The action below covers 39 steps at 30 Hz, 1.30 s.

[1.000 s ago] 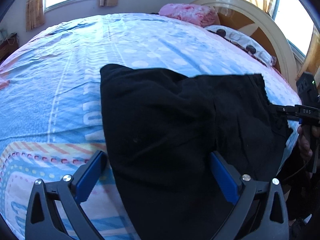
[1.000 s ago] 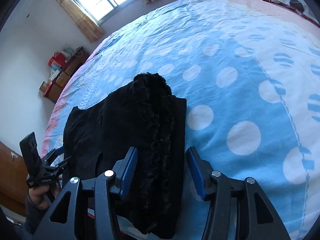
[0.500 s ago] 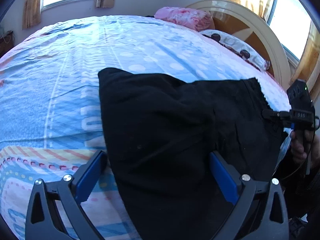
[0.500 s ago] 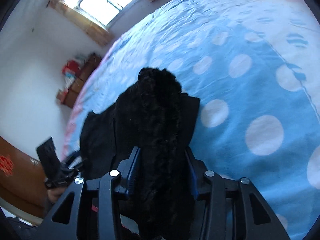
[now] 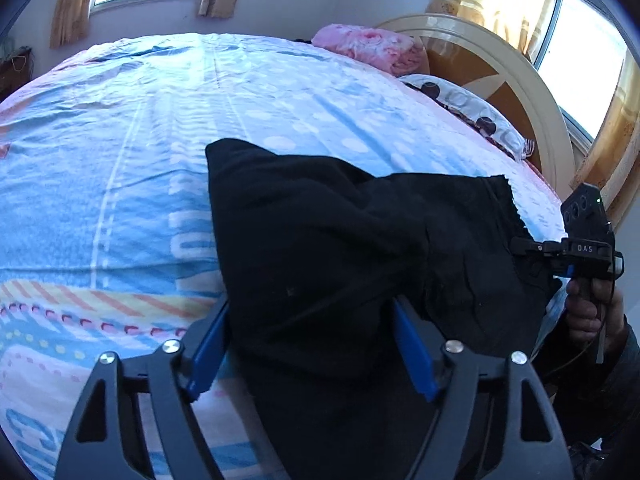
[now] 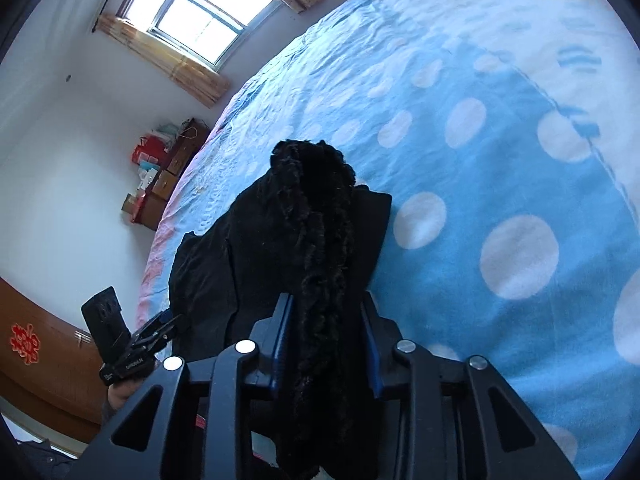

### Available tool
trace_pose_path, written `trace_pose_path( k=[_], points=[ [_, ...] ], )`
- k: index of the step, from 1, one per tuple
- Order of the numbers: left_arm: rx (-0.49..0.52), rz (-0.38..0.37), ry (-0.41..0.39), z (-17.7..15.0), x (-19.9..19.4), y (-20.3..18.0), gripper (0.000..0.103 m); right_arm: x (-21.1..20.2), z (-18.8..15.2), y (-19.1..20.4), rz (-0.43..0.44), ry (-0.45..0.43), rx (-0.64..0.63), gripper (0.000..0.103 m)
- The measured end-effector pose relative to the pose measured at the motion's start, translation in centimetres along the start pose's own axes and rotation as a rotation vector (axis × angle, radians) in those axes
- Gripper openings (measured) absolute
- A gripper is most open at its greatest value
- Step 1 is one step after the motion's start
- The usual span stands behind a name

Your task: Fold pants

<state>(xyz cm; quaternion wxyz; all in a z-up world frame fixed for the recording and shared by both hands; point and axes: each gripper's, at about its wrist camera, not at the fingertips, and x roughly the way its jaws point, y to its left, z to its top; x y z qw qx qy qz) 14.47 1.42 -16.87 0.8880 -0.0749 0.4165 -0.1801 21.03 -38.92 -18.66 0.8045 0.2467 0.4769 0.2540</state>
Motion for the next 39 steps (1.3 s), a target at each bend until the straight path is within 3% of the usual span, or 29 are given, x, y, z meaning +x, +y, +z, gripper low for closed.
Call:
trace_pose_path(
  k=[2, 5, 8, 11, 18, 23, 34, 39],
  points=[
    [0.004, 0.004, -0.009, 0.0, -0.1, -0.4, 0.052, 0.0, 0.0, 0.5, -0.012, -0.003, -0.018, 0.026],
    [-0.030, -0.035, -0.012, 0.0, -0.2, -0.1, 0.032, -0.7, -0.4, 1.7, -0.005, -0.029, -0.063, 0.022],
    [-0.062, -0.060, -0.027, -0.1, -0.5, 0.5, 0.018, -0.4, -0.5, 1.5, 0.006, -0.028, -0.059, 0.022],
    [-0.051, -0.051, -0.062, 0.0, -1.7, 0.2, 0.013, -0.7, -0.4, 1.7, 0.016, -0.042, -0.061, 0.018],
    [-0.030, -0.056, -0.123, 0.5, -5.0, -0.2, 0.011, -3.1, 0.3, 6.3, 0.029, -0.087, -0.171, 0.016],
    [-0.026, -0.019, -0.176, 1.0, -7.9, 1.4, 0.010, -2.1, 2.4, 9.1, 0.043, -0.058, -0.227, 0.015],
    [-0.066, 0.161, -0.278, 3.1, -13.2, 9.2, 0.009, 6.8, 10.6, 19.8, 0.121, 0.040, -0.399, 0.015],
    [-0.089, 0.256, -0.297, 3.5, -14.7, 12.9, 0.009, 11.8, 12.4, 24.8, 0.142, 0.090, -0.468, 0.015]
  ],
)
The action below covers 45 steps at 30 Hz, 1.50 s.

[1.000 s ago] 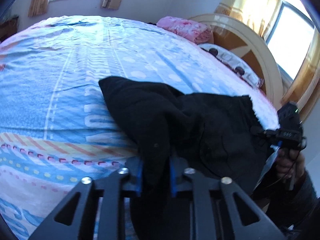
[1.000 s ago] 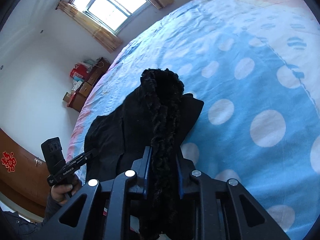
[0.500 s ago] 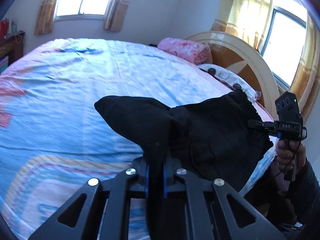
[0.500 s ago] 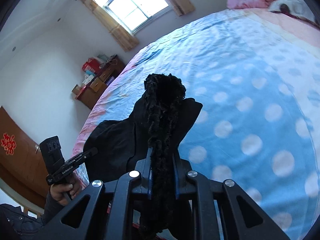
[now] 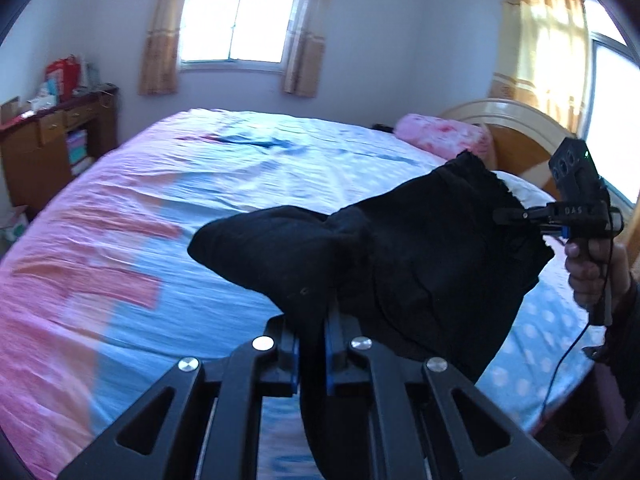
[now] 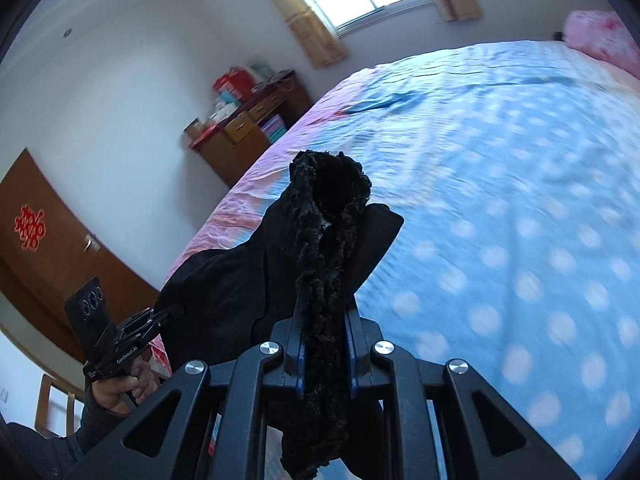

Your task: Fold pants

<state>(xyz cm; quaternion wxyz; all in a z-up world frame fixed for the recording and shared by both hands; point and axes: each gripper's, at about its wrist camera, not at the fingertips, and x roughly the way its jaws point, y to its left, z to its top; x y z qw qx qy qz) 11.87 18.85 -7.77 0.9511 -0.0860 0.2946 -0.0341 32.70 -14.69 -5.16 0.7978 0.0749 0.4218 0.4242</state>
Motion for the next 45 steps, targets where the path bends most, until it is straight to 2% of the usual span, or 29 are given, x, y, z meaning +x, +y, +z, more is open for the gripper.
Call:
trace_pose_path(
  k=[5, 10, 19, 27, 28, 30, 33, 35, 36, 37, 38, 41, 45],
  points=[
    [0.006, 0.090, -0.015, 0.7, -0.1, 3.7, 0.009, 5.0, 2.8, 2.5, 0.022, 0.040, -0.040, 0.015],
    [-0.006, 0.147, -0.017, 1.1, 0.5, 6.7, 0.009, 10.1, 5.2, 4.1, 0.036, 0.073, -0.068, 0.015],
    [-0.060, 0.196, 0.034, 0.3, 3.5, 11.6, 0.009, 17.5, 7.1, 3.8, 0.053, 0.132, -0.063, 0.015],
    [-0.078, 0.205, 0.066, -1.2, 5.4, 12.5, 0.010, 22.0, 6.9, 2.2, 0.020, 0.187, -0.041, 0.015],
    [-0.079, 0.205, 0.067, -1.3, 5.6, 12.4, 0.012, 22.5, 6.7, 1.9, 0.007, 0.197, -0.044, 0.015],
    [-0.065, 0.217, 0.094, -1.8, 6.4, 12.4, 0.023, 23.4, 6.3, 1.2, -0.008, 0.223, -0.031, 0.015],
    [-0.079, 0.242, 0.107, -2.6, 7.0, 12.6, 0.039, 23.7, 6.0, 0.2, -0.030, 0.229, -0.006, 0.021],
    [-0.083, 0.268, 0.116, -3.0, 7.2, 12.7, 0.054, 23.7, 5.7, 0.0, -0.055, 0.238, -0.006, 0.036],
    [-0.085, 0.270, 0.118, -3.2, 7.2, 12.7, 0.058, 23.7, 5.6, -0.1, -0.076, 0.242, -0.011, 0.040],
    [-0.088, 0.285, 0.132, -3.4, 7.4, 12.7, 0.070, 23.4, 5.6, -0.1, -0.089, 0.238, -0.014, 0.042],
    [-0.090, 0.301, 0.138, -3.5, 7.4, 12.7, 0.075, 23.2, 5.7, -0.2, -0.096, 0.231, -0.014, 0.044],
    [-0.110, 0.295, 0.133, -3.8, 6.7, 12.5, 0.075, 21.3, 5.8, -0.3, -0.176, 0.174, -0.007, 0.047],
    [-0.117, 0.297, 0.133, -4.5, 5.7, 11.5, 0.076, 18.3, 5.3, 0.7, -0.152, 0.092, 0.004, 0.047]
  ],
)
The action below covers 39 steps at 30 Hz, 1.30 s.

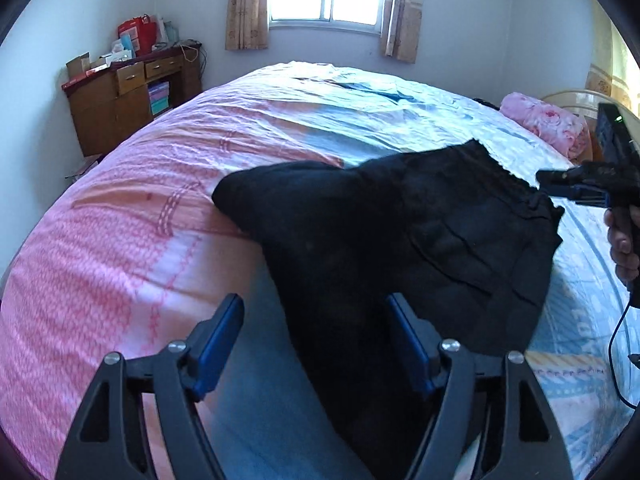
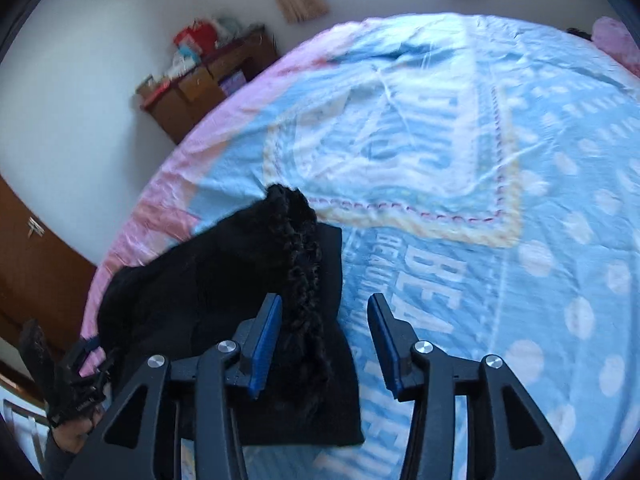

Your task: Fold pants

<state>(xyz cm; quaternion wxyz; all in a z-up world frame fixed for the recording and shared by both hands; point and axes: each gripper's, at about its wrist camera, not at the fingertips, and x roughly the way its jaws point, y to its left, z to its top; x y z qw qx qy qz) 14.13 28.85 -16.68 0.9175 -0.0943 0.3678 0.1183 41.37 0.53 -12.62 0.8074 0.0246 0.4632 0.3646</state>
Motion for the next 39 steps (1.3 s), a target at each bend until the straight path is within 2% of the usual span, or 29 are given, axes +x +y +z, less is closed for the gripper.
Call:
trace_pose_path(
  k=[3, 5, 8, 11, 14, 19, 23, 25, 27, 33, 39],
  points=[
    [-0.010, -0.016, -0.002, -1.0, -0.6, -0.8, 0.079, -1.2, -1.3, 1.7, 0.092, -0.024, -0.033, 0.047],
    [-0.008, -0.015, 0.015, -1.9, -0.4, -1.4, 0.084, -0.4, -2.1, 2.8, 0.148, 0.013, -0.063, 0.047],
    [-0.025, -0.005, 0.015, -2.8, -0.3, -1.4, 0.086, 1.6, -3.3, 3.2, 0.058, 0.057, -0.101, 0.047],
    [-0.074, -0.004, 0.026, -2.8, -0.7, -0.7, 0.089, 1.6, -3.4, 1.7, 0.094, 0.052, -0.037, 0.047],
    [-0.068, 0.006, 0.004, -2.8, -2.3, -0.7, 0.089, -0.7, -3.6, 1.9, 0.109, 0.005, -0.026, 0.047],
    [-0.083, -0.005, -0.078, -3.0, -6.7, -1.8, 0.089, -7.0, -5.3, 3.7, -0.010, -0.115, -0.092, 0.047],
    [-0.066, -0.032, -0.121, -3.4, -9.9, -3.4, 0.090, -12.2, -9.0, 4.9, -0.114, -0.183, -0.118, 0.051],
    [-0.051, -0.054, -0.133, -3.8, -11.4, -4.4, 0.092, -13.9, -10.9, 5.3, -0.137, -0.195, -0.135, 0.055],
    [-0.039, -0.074, -0.146, -4.2, -12.5, -5.3, 0.092, -15.8, -13.2, 5.9, -0.177, -0.222, -0.164, 0.056],
    [-0.024, -0.124, -0.192, -5.0, -15.1, -7.6, 0.094, -19.5, -17.4, 7.6, -0.217, -0.313, -0.179, 0.056],
    [0.013, -0.147, -0.208, -5.8, -16.4, -9.1, 0.094, -21.2, -19.0, 9.0, -0.226, -0.347, -0.176, 0.056]
  ],
)
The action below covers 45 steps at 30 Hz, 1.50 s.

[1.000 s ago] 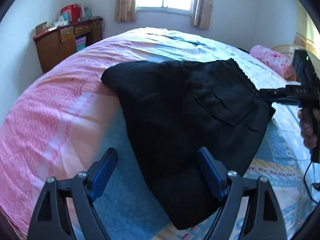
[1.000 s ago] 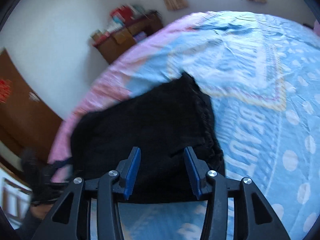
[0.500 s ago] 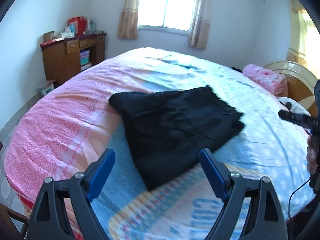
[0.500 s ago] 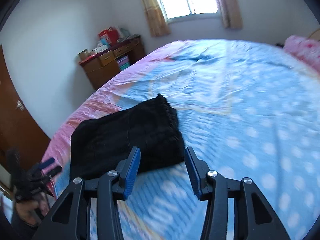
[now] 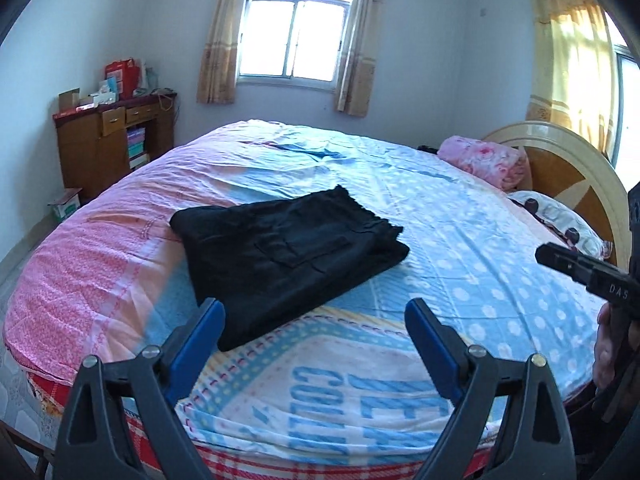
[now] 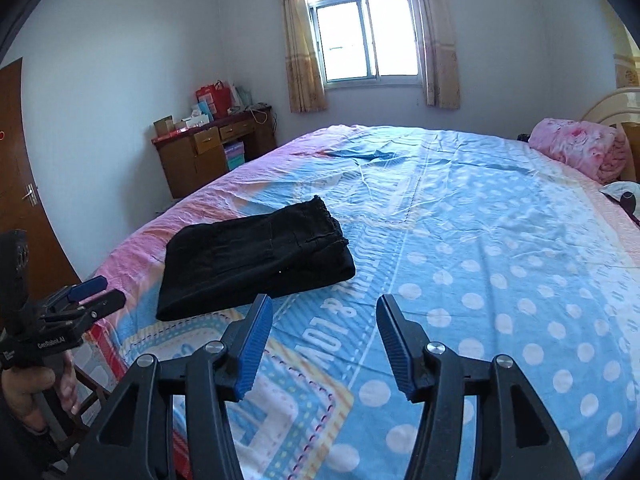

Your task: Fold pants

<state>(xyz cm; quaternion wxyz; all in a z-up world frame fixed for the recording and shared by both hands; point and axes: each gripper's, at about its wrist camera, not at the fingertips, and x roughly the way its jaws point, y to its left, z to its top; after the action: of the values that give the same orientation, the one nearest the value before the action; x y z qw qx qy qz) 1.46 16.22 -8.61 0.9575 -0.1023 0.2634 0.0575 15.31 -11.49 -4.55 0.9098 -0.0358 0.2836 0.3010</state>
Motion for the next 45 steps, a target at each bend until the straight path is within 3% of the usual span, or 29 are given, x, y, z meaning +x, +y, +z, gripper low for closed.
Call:
trace_pose_path(
  k=[11, 26, 45],
  points=[
    [0.022, -0.034, -0.038, -0.2, -2.4, -1.7, 0.095, -3.2, -0.6, 1.9, -0.024, -0.042, -0.001, 0.056],
    [0.057, -0.022, -0.068, 0.2, -3.5, -2.5, 0.100, -5.6, -1.3, 3.6, -0.011, -0.063, -0.028, 0.057],
    [0.125, 0.064, -0.093, 0.8, -4.5, -3.9, 0.103, -6.2, -1.8, 3.9, -0.018, -0.076, -0.032, 0.057]
  ],
)
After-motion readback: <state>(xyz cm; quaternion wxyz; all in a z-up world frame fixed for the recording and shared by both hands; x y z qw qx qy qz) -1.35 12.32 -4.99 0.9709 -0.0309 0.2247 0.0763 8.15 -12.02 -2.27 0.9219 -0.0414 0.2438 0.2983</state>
